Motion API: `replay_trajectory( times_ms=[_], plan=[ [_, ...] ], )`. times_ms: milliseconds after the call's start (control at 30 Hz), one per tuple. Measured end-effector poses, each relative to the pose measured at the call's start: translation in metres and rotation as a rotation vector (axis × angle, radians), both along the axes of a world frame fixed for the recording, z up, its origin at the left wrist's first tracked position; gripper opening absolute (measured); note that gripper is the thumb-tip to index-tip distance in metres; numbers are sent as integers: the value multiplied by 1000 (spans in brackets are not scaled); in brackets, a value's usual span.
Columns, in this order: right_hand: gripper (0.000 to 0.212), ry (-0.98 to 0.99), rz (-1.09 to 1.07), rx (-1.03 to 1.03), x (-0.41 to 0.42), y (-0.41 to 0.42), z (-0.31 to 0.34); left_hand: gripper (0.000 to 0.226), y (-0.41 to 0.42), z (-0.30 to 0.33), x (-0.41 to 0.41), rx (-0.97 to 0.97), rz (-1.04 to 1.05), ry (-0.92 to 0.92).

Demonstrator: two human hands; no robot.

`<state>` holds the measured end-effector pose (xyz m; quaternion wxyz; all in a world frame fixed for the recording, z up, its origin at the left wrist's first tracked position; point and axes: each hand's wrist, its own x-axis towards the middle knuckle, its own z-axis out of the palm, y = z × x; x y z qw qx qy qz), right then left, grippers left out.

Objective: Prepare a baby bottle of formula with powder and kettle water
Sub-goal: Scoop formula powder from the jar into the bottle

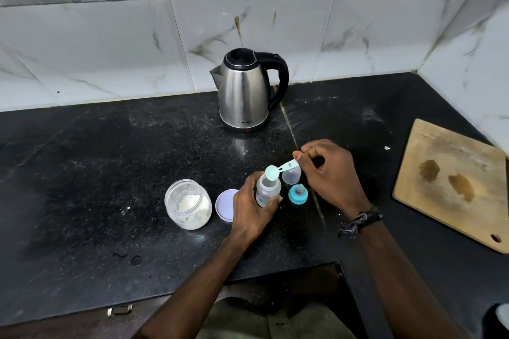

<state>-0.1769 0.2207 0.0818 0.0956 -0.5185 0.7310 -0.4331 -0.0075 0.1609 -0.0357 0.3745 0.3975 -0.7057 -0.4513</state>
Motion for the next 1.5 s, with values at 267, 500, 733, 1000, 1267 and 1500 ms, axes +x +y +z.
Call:
replay_trajectory(
  times_ms=[267, 500, 733, 1000, 1267, 1500],
  plan=[
    [25, -183, -107, 37, -4, 5, -6, 56, -2, -5, -4, 33, -1, -43],
    [25, -247, -104, 48, -5, 4, -13, 57, -1, -10, -5, 26, -3, -98],
    [26, -295, -120, 56, -4, 0, -18, 61, -2, -10, -4, 30, -8, -113],
    [26, -336, -149, 38, -7, -1, -18, 113, 0, 6, -4, 29, -5, -85],
    [29, -407, -78, 13, 27, -31, -7, 110, -4, 49, 41, -104, 128, 42],
    [27, -365, 20, -84, 46, -45, 1, 115, -21, 70, 69, -284, 147, 11]
  ],
)
